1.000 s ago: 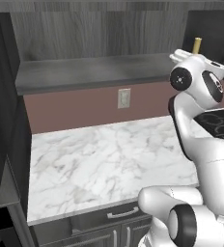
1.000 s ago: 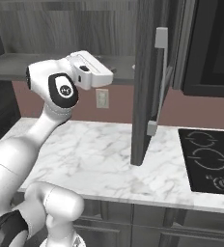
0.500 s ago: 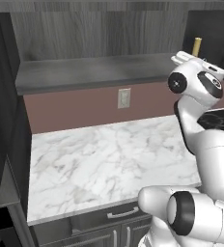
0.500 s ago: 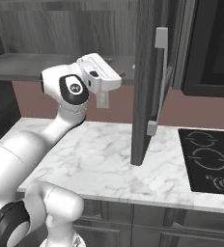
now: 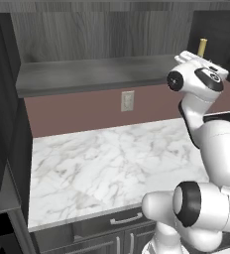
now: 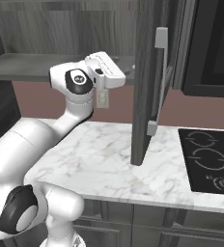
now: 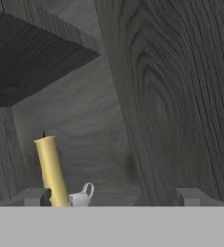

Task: Get the candle and the liquor from the cabinet and move them to the dining counter.

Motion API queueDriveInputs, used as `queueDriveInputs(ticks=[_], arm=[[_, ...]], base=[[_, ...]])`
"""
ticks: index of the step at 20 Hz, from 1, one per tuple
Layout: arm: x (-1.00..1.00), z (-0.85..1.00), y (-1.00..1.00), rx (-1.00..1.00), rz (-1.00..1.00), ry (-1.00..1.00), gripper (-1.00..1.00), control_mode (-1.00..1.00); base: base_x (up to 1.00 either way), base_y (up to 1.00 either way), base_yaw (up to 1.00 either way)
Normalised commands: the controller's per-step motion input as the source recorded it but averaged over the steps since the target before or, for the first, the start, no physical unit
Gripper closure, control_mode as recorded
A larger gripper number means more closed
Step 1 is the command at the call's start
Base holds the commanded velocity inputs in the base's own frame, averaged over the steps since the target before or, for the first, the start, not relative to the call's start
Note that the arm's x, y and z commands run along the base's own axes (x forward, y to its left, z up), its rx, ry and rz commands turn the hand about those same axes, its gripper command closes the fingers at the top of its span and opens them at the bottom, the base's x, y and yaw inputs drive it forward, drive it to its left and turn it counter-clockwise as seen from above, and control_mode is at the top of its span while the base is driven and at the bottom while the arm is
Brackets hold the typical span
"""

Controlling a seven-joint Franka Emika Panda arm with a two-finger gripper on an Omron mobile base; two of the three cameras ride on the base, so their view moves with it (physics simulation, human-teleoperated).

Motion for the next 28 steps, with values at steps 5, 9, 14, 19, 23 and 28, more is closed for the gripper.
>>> queueDriveInputs(ticks=[5, 9, 14, 19, 23, 28], arm=[[0.23, 0.0, -0.11, 0.0, -0.02, 0.0, -1.0, -1.0], [0.22, 0.05, -0.14, 0.01, -0.01, 0.0, -1.0, -1.0], [0.2, 0.12, -0.09, 0.01, -0.02, 0.02, -1.0, -1.0], [0.15, 0.02, -0.01, 0.01, -0.03, 0.0, -1.0, -1.0], [0.2, 0.02, -0.04, 0.02, -0.04, 0.0, -1.0, -1.0], [0.26, 0.02, -0.1, 0.02, -0.04, 0.01, -1.0, -1.0]], base=[[0.0, 0.0, 0.0], [0.0, 0.0, 0.0], [0.0, 0.0, 0.0], [0.0, 0.0, 0.0], [0.0, 0.0, 0.0], [0.0, 0.0, 0.0]])
